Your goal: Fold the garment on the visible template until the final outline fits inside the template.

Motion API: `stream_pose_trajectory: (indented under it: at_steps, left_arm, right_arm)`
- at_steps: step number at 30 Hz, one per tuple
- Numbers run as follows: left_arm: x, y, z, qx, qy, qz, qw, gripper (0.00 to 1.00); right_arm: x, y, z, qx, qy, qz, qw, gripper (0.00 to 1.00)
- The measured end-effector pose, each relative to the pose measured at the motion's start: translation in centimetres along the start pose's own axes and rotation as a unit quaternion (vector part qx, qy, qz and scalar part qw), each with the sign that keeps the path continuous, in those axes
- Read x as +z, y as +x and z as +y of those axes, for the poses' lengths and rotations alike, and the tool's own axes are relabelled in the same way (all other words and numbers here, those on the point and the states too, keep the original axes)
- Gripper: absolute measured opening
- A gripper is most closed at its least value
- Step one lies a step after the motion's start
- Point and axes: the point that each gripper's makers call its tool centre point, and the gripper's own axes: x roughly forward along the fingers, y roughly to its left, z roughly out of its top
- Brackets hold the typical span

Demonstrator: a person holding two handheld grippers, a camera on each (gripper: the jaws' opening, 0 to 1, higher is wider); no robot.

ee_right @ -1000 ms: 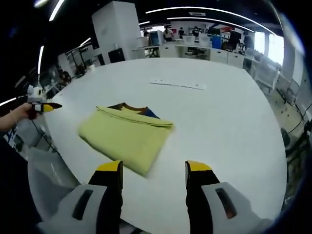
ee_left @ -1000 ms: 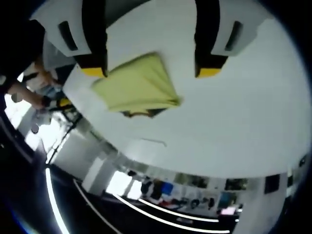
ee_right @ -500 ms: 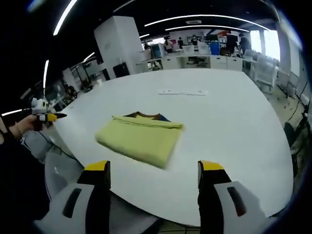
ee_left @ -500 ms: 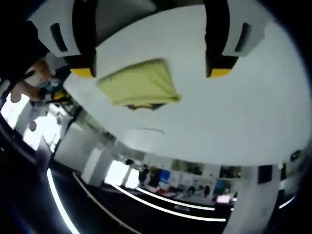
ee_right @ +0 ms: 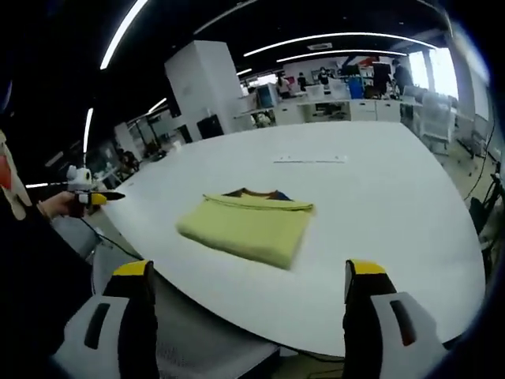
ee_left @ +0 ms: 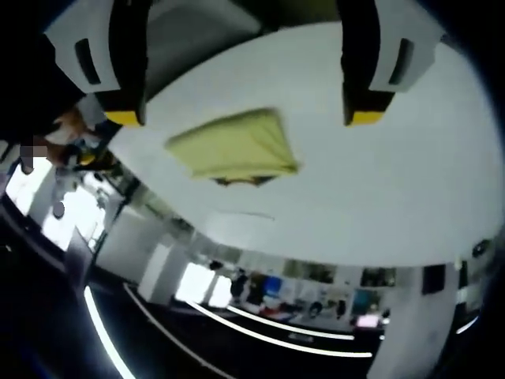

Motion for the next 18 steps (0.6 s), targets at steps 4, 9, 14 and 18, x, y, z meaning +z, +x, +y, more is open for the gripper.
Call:
stream_pose_trajectory:
  at_steps: [4, 9, 14, 18]
  left_arm:
    - [-0.1, 0.1, 0.0, 0.001, 0.000, 0.002, 1.0000, 0.99]
    - [0.0, 0.6, -0.5, -0.006, 0.004, 0.005, 1.0000, 0.99]
    - [0.1, 1.0, -0.4, -0.007, 0.002, 0.008, 0.9999, 0.99]
    - [0.2, 1.2, -0.3, -0.006, 0.000, 0.009, 0.9999, 0.99]
  right_arm:
    - [-0.1, 0.1, 0.0, 0.000, 0.000, 0.004, 1.0000, 1.00]
    - [-0.1, 0.4, -0.1, 0.003, 0.002, 0.004, 1.0000, 1.00]
    - [-0.5, 0.6, -0.1, 0.007, -0.001, 0.014, 0.9999, 0.96]
    - [-0.7, 0.8, -0.3, 0.008, 0.003, 0.017, 0.9998, 0.95]
